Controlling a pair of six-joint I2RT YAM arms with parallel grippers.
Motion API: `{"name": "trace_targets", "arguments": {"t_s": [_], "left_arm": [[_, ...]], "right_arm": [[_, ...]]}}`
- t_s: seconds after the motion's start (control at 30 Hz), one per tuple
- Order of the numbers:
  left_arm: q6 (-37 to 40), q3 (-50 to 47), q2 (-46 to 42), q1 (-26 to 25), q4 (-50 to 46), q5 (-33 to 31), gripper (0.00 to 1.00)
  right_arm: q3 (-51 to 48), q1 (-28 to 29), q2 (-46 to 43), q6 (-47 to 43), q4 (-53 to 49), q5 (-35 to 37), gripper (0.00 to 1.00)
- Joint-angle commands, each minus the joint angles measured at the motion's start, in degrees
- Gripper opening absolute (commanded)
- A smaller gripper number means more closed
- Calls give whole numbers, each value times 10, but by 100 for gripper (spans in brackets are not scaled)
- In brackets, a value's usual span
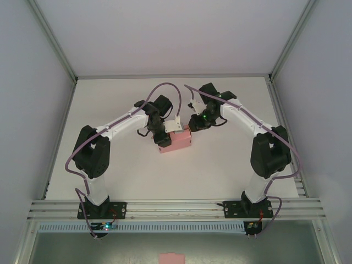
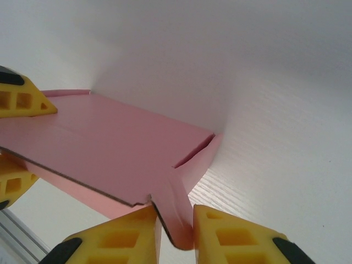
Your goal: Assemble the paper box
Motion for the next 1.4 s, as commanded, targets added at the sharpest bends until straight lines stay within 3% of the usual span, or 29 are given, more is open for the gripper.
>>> {"name": "trace_targets", "arguments": {"t_s": [0.0, 0.1, 0.13, 0.43, 0.63, 0.87, 1.37], "left_arm": [[11, 4, 13, -4, -17, -13, 35], [10, 4, 14, -3, -16, -15, 34], [8, 3, 13, -4, -15, -16, 34], [-1, 22, 30, -4, -19, -32, 32], [1, 14, 29, -5, -15, -27, 32], [11, 14, 30, -6, -21, -26, 32], [80, 8, 30, -6, -51, -6, 31]], "right_arm": [[10, 7, 8, -2, -3, -3, 19], [11, 7, 1, 10, 3, -6, 1], [12, 8, -4, 18, 6, -13, 0], [36, 7, 7, 179, -26, -176, 0], [24, -21, 1, 246, -11, -243, 0], [-64, -39, -11, 398, 131, -369, 0], [-28, -88, -12, 341, 67, -407, 0]]}}
